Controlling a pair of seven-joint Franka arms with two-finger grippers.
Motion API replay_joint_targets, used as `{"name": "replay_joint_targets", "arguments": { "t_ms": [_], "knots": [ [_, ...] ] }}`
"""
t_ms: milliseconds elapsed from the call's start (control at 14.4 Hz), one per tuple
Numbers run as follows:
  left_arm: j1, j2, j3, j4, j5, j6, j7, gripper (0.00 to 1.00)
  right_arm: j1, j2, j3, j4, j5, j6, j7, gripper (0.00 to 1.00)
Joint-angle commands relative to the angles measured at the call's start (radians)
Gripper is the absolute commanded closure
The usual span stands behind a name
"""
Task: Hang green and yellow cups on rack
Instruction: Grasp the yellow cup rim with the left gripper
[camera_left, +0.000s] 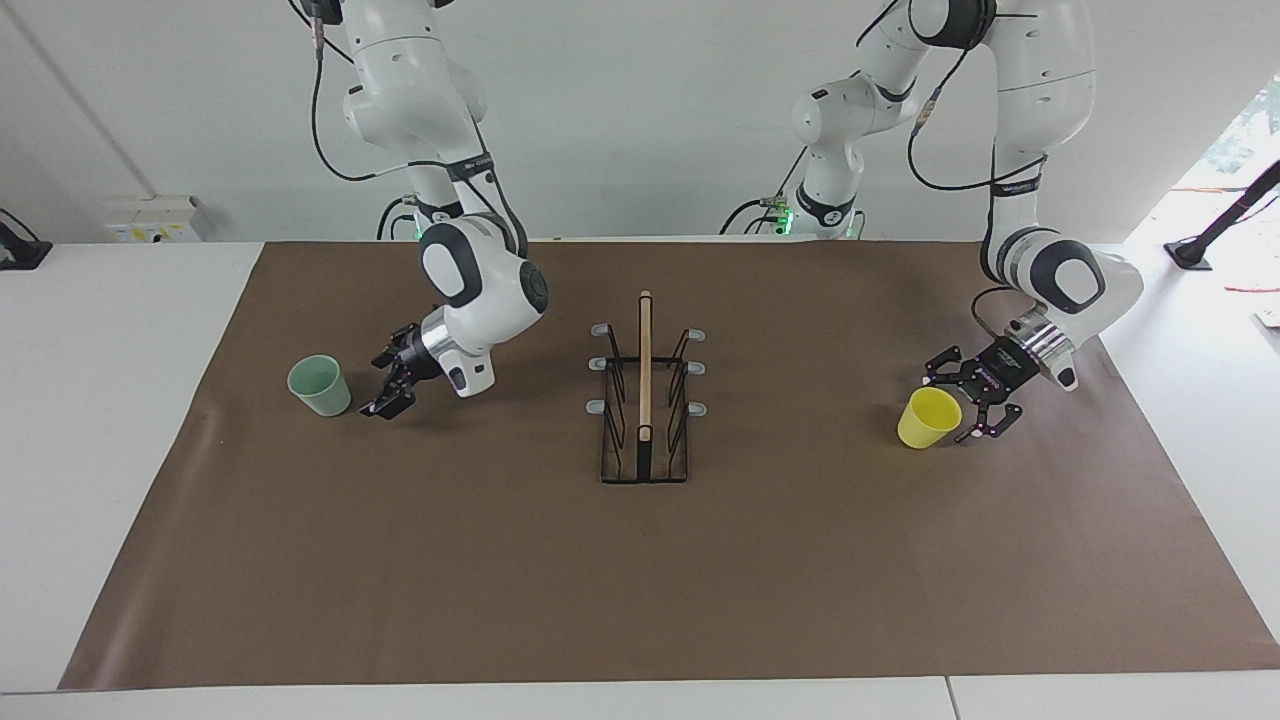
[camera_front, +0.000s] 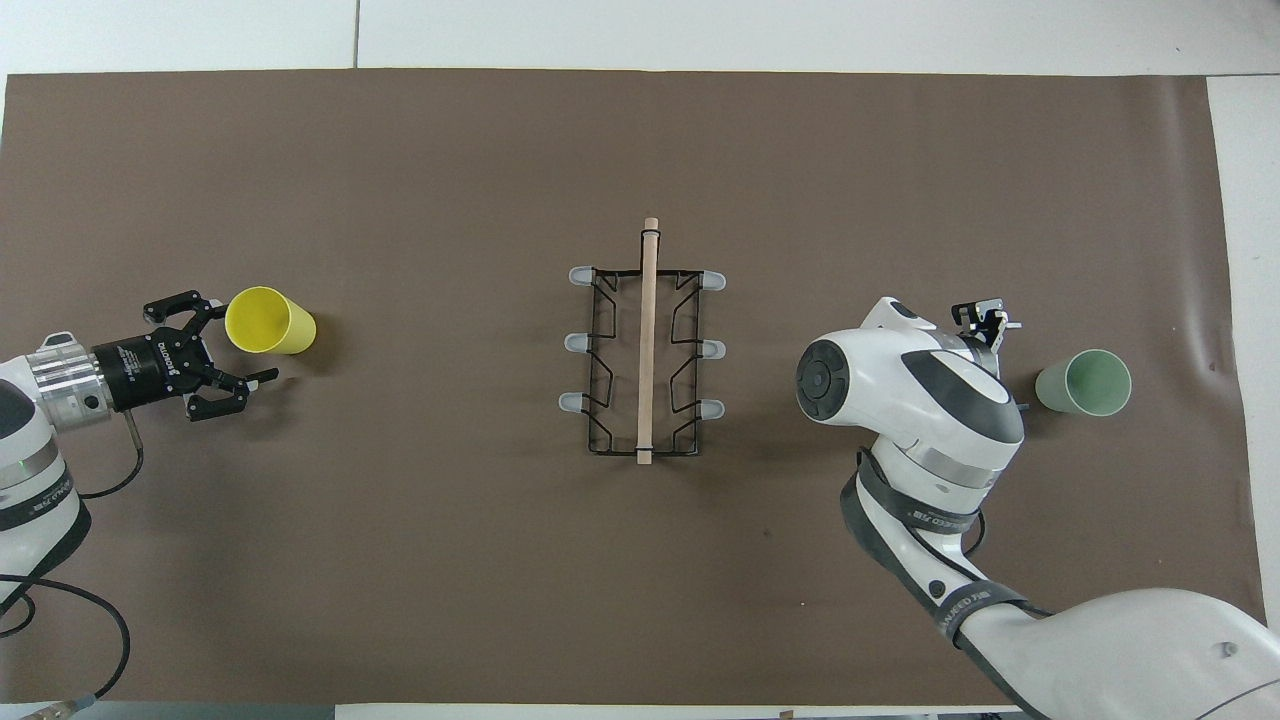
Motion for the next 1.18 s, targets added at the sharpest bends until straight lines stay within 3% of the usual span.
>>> {"name": "replay_joint_targets", "arguments": {
  "t_ms": [0,416,485,555,693,763,971,1109],
  "knots": [
    [-0.053,-0.036,0.005,-0.042,-0.063,0.066,0.018,0.0,-0.026,-0.005,0.006,-0.081,-0.086,0.055,-0.013,0.0],
    [-0.106,-0.026,0.005,-0.038,-0.112,0.115,0.026,0.01,-0.055,0.021,0.006,-0.107,-0.113,0.064,0.049,0.0],
    [-0.112,-0.025,0.005,-0.036,-0.112,0.123,0.027,0.29,-0.065,0.021,0.006,-0.108,-0.113,0.064,0.086,0.0],
    [-0.113,-0.024,0.005,-0.032,-0.112,0.124,0.026,0.44,-0.071,0.021,0.004,-0.116,-0.126,0.066,0.098,0.0],
    [-0.13,-0.025,0.005,-0.019,-0.112,0.132,0.024,0.92,-0.074,0.021,0.006,-0.122,-0.188,0.075,0.103,0.0],
    [-0.133,-0.027,0.005,-0.009,-0.112,0.134,0.024,1.0,-0.075,0.021,0.004,-0.125,-0.188,0.081,0.108,0.0],
    [-0.135,-0.071,0.005,0.034,-0.095,0.131,-0.008,1.0,-0.103,0.021,0.004,-0.13,-0.2,0.095,0.108,0.0],
    [-0.171,-0.137,0.008,0.036,0.012,0.131,-0.064,1.0,-0.118,0.021,0.004,-0.136,-0.226,0.099,0.108,0.0]
  ]
}}
